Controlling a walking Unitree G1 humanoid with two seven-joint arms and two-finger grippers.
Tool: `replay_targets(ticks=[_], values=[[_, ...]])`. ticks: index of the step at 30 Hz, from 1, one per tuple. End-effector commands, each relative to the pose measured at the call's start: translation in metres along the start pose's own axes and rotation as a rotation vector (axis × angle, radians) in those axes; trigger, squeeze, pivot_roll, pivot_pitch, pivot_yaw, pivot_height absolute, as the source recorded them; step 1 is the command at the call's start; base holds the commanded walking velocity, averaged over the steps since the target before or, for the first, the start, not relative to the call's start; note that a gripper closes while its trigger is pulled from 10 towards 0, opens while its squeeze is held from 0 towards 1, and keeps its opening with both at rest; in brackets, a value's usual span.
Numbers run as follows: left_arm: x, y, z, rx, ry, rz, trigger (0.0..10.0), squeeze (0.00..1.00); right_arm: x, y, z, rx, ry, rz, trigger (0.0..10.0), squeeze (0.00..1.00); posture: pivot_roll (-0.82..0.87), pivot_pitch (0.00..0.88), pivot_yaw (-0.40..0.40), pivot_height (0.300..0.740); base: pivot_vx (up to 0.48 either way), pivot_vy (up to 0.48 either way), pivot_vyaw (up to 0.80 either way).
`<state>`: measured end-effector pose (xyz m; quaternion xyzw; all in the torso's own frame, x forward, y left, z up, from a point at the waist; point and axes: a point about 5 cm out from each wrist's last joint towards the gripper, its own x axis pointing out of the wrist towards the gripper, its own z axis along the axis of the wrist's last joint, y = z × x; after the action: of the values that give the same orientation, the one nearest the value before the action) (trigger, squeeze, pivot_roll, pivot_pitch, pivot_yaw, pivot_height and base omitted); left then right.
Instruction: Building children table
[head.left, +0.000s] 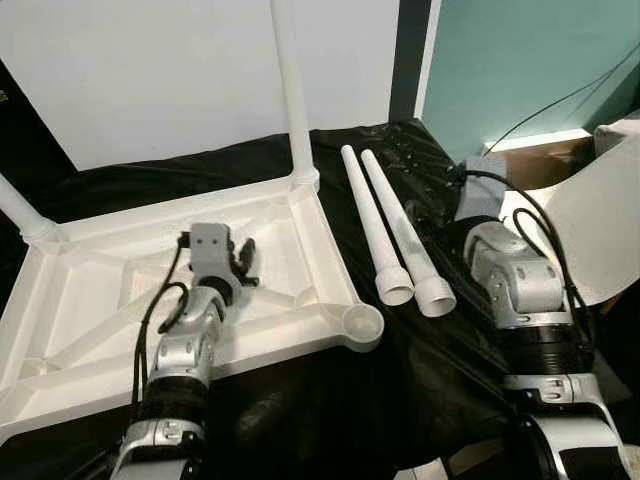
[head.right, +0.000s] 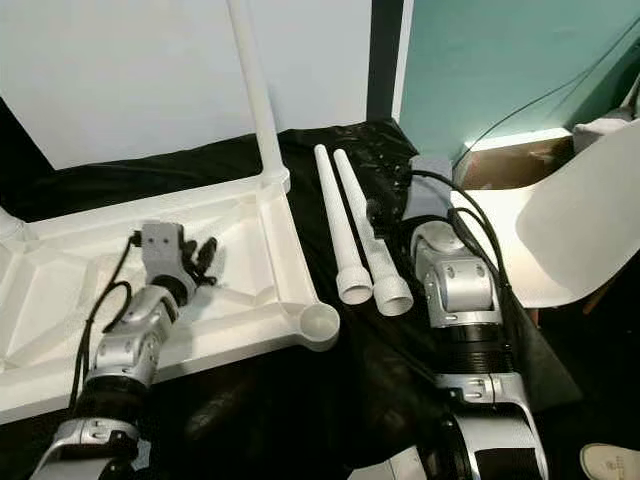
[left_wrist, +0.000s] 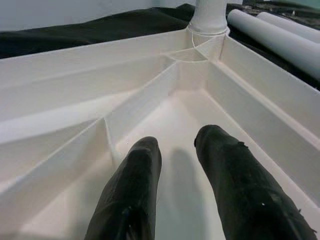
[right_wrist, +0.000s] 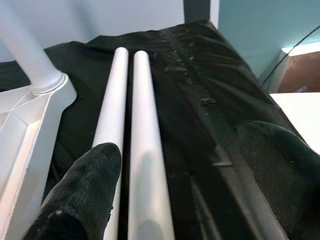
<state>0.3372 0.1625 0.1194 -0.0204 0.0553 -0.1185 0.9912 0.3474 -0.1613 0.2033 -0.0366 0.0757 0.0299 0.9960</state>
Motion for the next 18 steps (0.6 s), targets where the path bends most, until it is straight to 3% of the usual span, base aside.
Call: replay_targets(ticks=[1,8,13,18], values=[[0.004,0.001,-0.005,0.019,0.034,0.039,10.0,0.00,0.001,-0.001,-0.001,0.018,0.025,-0.008,10.0,0.00,-0.10,0.000,0.068,0.740,0.000,0.000,0.00],[0.013,-0.012,0.008,0.050,0.001,-0.026,10.0,0.00,0.008,0.008,-0.015,0.049,0.082,-0.020,10.0,0.00,-0.10,0.000,0.090,0.740,0.000,0.000,0.00],[0.004,-0.008,-0.007,0.096,0.055,-0.027,10.0,0.00,0.004,0.012,-0.032,0.076,0.140,-0.009,10.0,0.00,-0.09,0.000,0.101,0.740,0.000,0.000,0.00],[0.008,-0.004,-0.003,0.113,0.046,-0.015,10.0,0.00,0.010,0.014,-0.038,0.076,0.166,-0.001,10.0,0.00,-0.08,0.000,0.103,0.740,0.000,0.000,0.00]])
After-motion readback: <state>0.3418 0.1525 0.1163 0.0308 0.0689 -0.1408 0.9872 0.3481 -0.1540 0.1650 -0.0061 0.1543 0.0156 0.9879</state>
